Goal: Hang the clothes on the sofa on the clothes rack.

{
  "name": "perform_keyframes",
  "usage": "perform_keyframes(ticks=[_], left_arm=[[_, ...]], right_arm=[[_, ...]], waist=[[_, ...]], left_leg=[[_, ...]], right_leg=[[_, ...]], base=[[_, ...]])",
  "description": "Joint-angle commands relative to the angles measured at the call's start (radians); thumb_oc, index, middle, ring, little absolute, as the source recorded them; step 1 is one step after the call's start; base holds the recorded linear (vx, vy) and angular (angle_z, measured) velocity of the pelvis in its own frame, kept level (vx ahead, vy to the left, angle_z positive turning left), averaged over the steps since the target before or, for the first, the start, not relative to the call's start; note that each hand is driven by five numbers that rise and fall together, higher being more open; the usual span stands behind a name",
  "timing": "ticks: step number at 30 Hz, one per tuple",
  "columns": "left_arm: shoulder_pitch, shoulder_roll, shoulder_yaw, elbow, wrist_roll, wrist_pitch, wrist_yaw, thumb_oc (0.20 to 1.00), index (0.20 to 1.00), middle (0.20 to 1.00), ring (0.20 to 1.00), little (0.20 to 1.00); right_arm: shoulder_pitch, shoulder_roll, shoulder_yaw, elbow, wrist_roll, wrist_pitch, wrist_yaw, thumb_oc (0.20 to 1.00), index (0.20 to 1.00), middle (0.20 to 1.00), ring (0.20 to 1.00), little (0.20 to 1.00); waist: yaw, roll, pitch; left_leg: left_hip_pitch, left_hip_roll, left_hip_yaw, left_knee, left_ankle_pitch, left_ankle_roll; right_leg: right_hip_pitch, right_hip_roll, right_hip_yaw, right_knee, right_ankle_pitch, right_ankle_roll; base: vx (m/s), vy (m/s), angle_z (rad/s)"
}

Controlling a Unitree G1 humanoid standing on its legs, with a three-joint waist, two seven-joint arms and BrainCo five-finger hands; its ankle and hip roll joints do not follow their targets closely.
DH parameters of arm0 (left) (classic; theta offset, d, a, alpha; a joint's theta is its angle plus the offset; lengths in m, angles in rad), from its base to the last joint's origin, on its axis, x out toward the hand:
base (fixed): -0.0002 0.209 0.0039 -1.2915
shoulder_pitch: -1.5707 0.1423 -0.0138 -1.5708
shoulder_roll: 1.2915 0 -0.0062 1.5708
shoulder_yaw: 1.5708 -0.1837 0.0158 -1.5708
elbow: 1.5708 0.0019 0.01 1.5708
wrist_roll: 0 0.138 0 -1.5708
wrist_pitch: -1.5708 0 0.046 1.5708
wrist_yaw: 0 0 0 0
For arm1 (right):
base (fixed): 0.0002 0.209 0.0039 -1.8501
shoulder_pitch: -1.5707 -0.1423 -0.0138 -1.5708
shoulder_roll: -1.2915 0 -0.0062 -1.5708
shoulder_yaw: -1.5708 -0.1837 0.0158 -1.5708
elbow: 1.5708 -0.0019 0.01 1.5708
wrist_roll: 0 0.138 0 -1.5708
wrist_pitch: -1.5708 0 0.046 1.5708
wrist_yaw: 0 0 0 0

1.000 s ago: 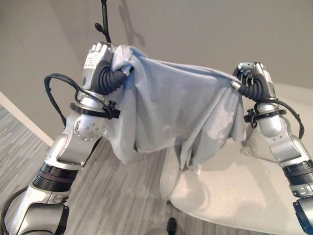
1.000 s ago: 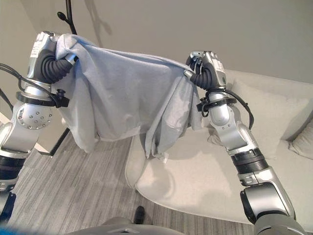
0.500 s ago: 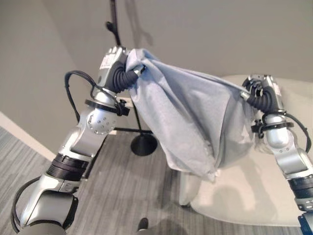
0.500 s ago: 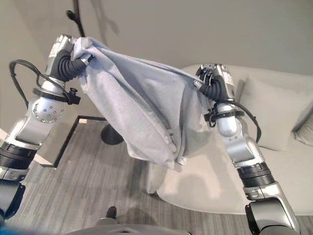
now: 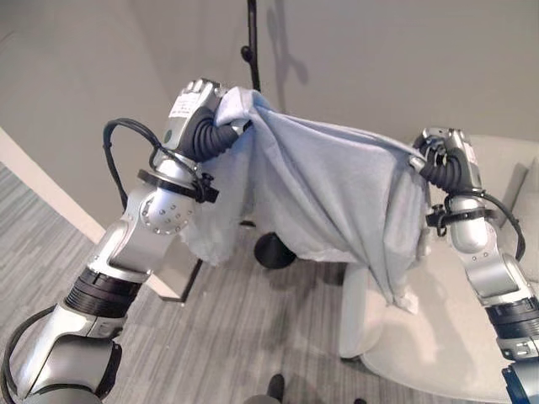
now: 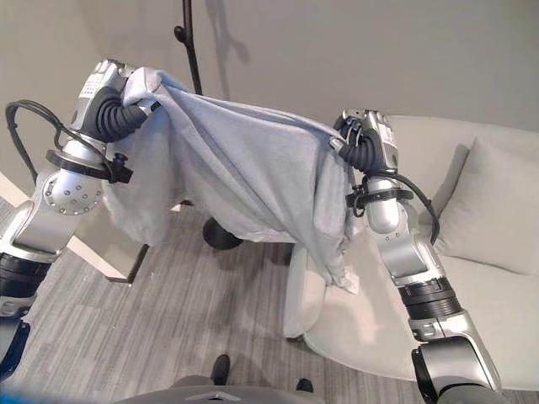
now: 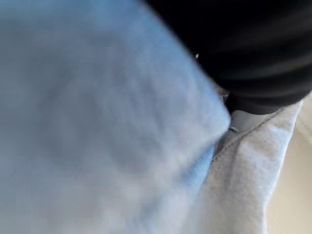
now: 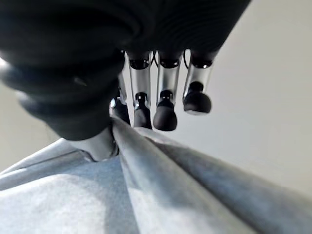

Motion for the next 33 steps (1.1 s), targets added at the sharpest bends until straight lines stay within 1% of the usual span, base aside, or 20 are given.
perform_keyframes(ticks=[1, 4, 10, 13, 16, 18, 19, 20, 21, 22, 23, 24, 25, 26, 27, 28, 29, 30, 32, 33], left_arm=[[-0.093, 0.074, 0.091, -0.019, 0.004, -0.020, 0.023, 0.200, 0.200, 0.200, 0.200, 0.200], [-0.083, 0.068, 0.093, -0.023, -0.005, -0.014, 0.020, 0.200, 0.200, 0.200, 0.200, 0.200], [-0.056, 0.059, 0.106, -0.043, -0.015, -0.012, 0.009, 0.200, 0.200, 0.200, 0.200, 0.200], [-0.050, 0.054, 0.104, -0.049, -0.020, -0.012, 0.006, 0.200, 0.200, 0.200, 0.200, 0.200], [-0.048, 0.045, 0.102, -0.056, -0.025, -0.011, 0.003, 0.200, 0.200, 0.200, 0.200, 0.200], [-0.045, 0.043, 0.103, -0.058, -0.024, -0.010, 0.001, 0.200, 0.200, 0.200, 0.200, 0.200], [-0.040, 0.042, 0.107, -0.061, -0.025, -0.015, -0.001, 0.200, 0.200, 0.200, 0.200, 0.200], [-0.042, 0.044, 0.106, -0.063, -0.028, -0.015, -0.001, 0.200, 0.200, 0.200, 0.200, 0.200], [-0.043, 0.044, 0.106, -0.063, -0.028, -0.015, 0.000, 0.200, 0.200, 0.200, 0.200, 0.200], [-0.048, 0.047, 0.103, -0.060, -0.032, -0.016, 0.000, 0.200, 0.200, 0.200, 0.200, 0.200], [-0.065, 0.056, 0.094, -0.051, -0.039, -0.018, 0.006, 0.200, 0.200, 0.200, 0.200, 0.200], [-0.077, 0.060, 0.087, -0.047, -0.044, -0.019, 0.009, 0.200, 0.200, 0.200, 0.200, 0.200], [-0.085, 0.061, 0.081, -0.042, -0.049, -0.019, 0.012, 0.200, 0.200, 0.200, 0.200, 0.200], [-0.102, 0.063, 0.066, -0.031, -0.058, -0.018, 0.019, 0.200, 0.200, 0.200, 0.200, 0.200], [-0.119, 0.060, 0.054, -0.024, -0.064, -0.020, 0.025, 0.200, 0.200, 0.200, 0.200, 0.200], [-0.126, 0.060, 0.050, -0.019, -0.065, -0.021, 0.026, 0.200, 0.200, 0.200, 0.200, 0.200], [-0.153, 0.058, 0.034, -0.006, -0.074, -0.024, 0.038, 0.200, 0.200, 0.200, 0.200, 0.200], [-0.168, 0.058, 0.026, 0.004, -0.076, -0.025, 0.044, 0.200, 0.200, 0.200, 0.200, 0.200], [-0.192, 0.054, 0.000, 0.020, -0.085, -0.030, 0.053, 0.200, 0.200, 0.200, 0.200, 0.200], [-0.208, 0.062, -0.005, 0.033, -0.094, -0.031, 0.065, 0.200, 0.200, 0.200, 0.200, 0.200]], right_arm=[[-0.048, -0.062, -0.079, 0.015, -0.011, -0.010, -0.029, 0.200, 0.200, 0.200, 0.200, 0.200], [-0.034, -0.063, -0.077, 0.007, -0.003, -0.008, -0.016, 0.200, 0.200, 0.200, 0.200, 0.200], [-0.010, -0.066, -0.086, -0.011, 0.008, -0.017, -0.003, 0.200, 0.200, 0.200, 0.200, 0.200], [-0.005, -0.072, -0.086, -0.017, 0.017, -0.021, -0.001, 0.200, 0.200, 0.200, 0.200, 0.200], [-0.008, -0.076, -0.083, -0.020, 0.025, -0.026, -0.003, 0.200, 0.200, 0.200, 0.200, 0.200], [-0.010, -0.077, -0.080, -0.020, 0.026, -0.027, -0.003, 0.200, 0.200, 0.200, 0.200, 0.200], [-0.009, -0.083, -0.082, -0.017, 0.027, -0.030, -0.003, 0.200, 0.200, 0.200, 0.200, 0.200], [-0.016, -0.087, -0.079, -0.018, 0.029, -0.030, -0.005, 0.200, 0.200, 0.200, 0.200, 0.200], [-0.018, -0.087, -0.079, -0.017, 0.030, -0.030, -0.005, 0.200, 0.200, 0.200, 0.200, 0.200], [-0.026, -0.088, -0.077, -0.016, 0.032, -0.030, -0.007, 0.200, 0.200, 0.200, 0.200, 0.200], [-0.042, -0.094, -0.069, -0.012, 0.035, -0.029, -0.011, 0.200, 0.200, 0.200, 0.200, 0.200], [-0.053, -0.098, -0.068, -0.009, 0.037, -0.026, -0.015, 0.200, 0.200, 0.200, 0.200, 0.200], [-0.057, -0.100, -0.066, -0.006, 0.038, -0.025, -0.021, 0.200, 0.200, 0.200, 0.200, 0.200], [-0.071, -0.108, -0.065, -0.003, 0.042, -0.021, -0.032, 0.200, 0.200, 0.200, 0.200, 0.200], [-0.080, -0.112, -0.067, -0.004, 0.045, -0.019, -0.043, 0.200, 0.200, 0.200, 0.200, 0.200], [-0.081, -0.113, -0.069, -0.002, 0.045, -0.019, -0.044, 0.200, 0.200, 0.200, 0.200, 0.200], [-0.099, -0.121, -0.068, -0.002, 0.045, -0.015, -0.058, 0.200, 0.200, 0.200, 0.200, 0.200], [-0.110, -0.129, -0.069, -0.002, 0.045, -0.016, -0.065, 0.200, 0.200, 0.200, 0.200, 0.200], [-0.132, -0.137, -0.071, 0.000, 0.050, -0.014, -0.083, 0.200, 0.200, 0.200, 0.200, 0.200], [-0.152, -0.131, -0.054, 0.011, 0.044, -0.016, -0.089, 0.200, 0.200, 0.200, 0.200, 0.200]], waist=[[0.035, -0.030, -0.069], [0.023, -0.022, -0.081], [0.010, -0.020, -0.094], [0.006, -0.023, -0.087], [0.005, -0.026, -0.074], [0.005, -0.023, -0.073], [0.005, -0.022, -0.063], [0.005, -0.022, -0.057], [0.005, -0.022, -0.057], [0.006, -0.024, -0.054], [0.002, -0.029, -0.056], [0.000, -0.033, -0.054], [-0.001, -0.034, -0.057], [-0.004, -0.030, -0.064], [-0.006, -0.028, -0.064], [-0.003, -0.028, -0.061], [-0.005, -0.018, -0.063], [-0.005, -0.011, -0.065], [-0.005, 0.001, -0.070], [0.006, 0.019, -0.079]], left_leg=[[0.046, -0.036, 0.067, 0.009, -0.068, -0.020], [0.064, -0.027, 0.060, 0.001, -0.072, -0.022], [0.064, -0.002, 0.053, 0.012, -0.073, -0.031], [0.048, 0.006, 0.045, 0.055, -0.082, -0.035], [0.011, 0.004, 0.037, 0.132, -0.099, -0.042], [0.009, 0.006, 0.035, 0.148, -0.116, -0.043], [-0.010, 0.019, 0.040, 0.171, -0.108, -0.057], [-0.024, 0.029, 0.040, 0.175, -0.099, -0.062], [-0.025, 0.029, 0.040, 0.176, -0.098, -0.063], [-0.036, 0.039, 0.037, 0.170, -0.086, -0.065], [-0.050, 0.075, 0.033, 0.135, -0.046, -0.070], [-0.064, 0.097, 0.037, 0.113, -0.007, -0.074], [-0.064, 0.116, 0.044, 0.088, 0.010, -0.077], [-0.060, 0.162, 0.058, 0.032, 0.040, -0.086], [-0.061, 0.185, 0.070, 0.008, 0.052, -0.092], [-0.063, 0.186, 0.071, 0.003, 0.066, -0.092], [-0.072, 0.222, 0.084, -0.016, 0.077, -0.107], [-0.078, 0.236, 0.085, -0.018, 0.080, -0.119], [-0.092, 0.253, 0.085, -0.018, 0.088, -0.136], [-0.070, 0.253, 0.053, -0.018, 0.075, -0.153]], right_leg=[[0.017, 0.026, -0.017, -0.110, 0.127, 0.011], [0.036, 0.031, -0.019, -0.149, 0.146, 0.013], [0.044, 0.037, -0.029, -0.155, 0.132, 0.013], [0.050, 0.040, -0.034, -0.155, 0.127, 0.005], [0.059, 0.040, -0.041, -0.155, 0.123, -0.006], [0.067, 0.043, -0.044, -0.155, 0.113, -0.008], [0.073, 0.042, -0.049, -0.155, 0.108, -0.012], [0.074, 0.039, -0.048, -0.155, 0.109, -0.010], [0.073, 0.039, -0.048, -0.155, 0.110, -0.011], [0.071, 0.035, -0.047, -0.155, 0.112, -0.009], [0.062, 0.022, -0.043, -0.155, 0.115, -0.001], [0.053, 0.013, -0.042, -0.153, 0.125, 0.004], [0.052, 0.008, -0.040, -0.152, 0.123, 0.007], [0.058, -0.002, -0.039, -0.151, 0.108, 0.018], [0.058, -0.011, -0.042, -0.150, 0.105, 0.023], [0.051, -0.010, -0.040, -0.145, 0.111, 0.023], [0.059, -0.022, -0.046, -0.143, 0.099, 0.032], [0.062, -0.028, -0.049, -0.142, 0.096, 0.036], [0.077, -0.044, -0.059, -0.146, 0.089, 0.048], [0.081, -0.051, -0.050, -0.148, 0.091, 0.058]], base=[[0.07, -0.041, 0.08], [0.12, -0.105, 0.05], [0.03, -0.093, 0.05], [-0.01, -0.084, 0.06], [-0.03, -0.048, 0.14], [0.02, -0.003, 0.14], [-0.03, 0.035, 0.05], [-0.03, 0.039, 0.03], [-0.03, 0.047, 0.03], [-0.02, 0.098, 0.01], [-0.05, 0.166, -0.01], [-0.03, 0.181, -0.02], [0.04, 0.236, -0.04], [0.09, 0.254, 0.12], [0.04, 0.217, 0.18], [0.00, 0.263, 0.22], [0.00, 0.262, 0.09], [0.06, 0.376, 0.09], [0.10, 0.374, 0.13], [0.13, 0.453, -0.03]])
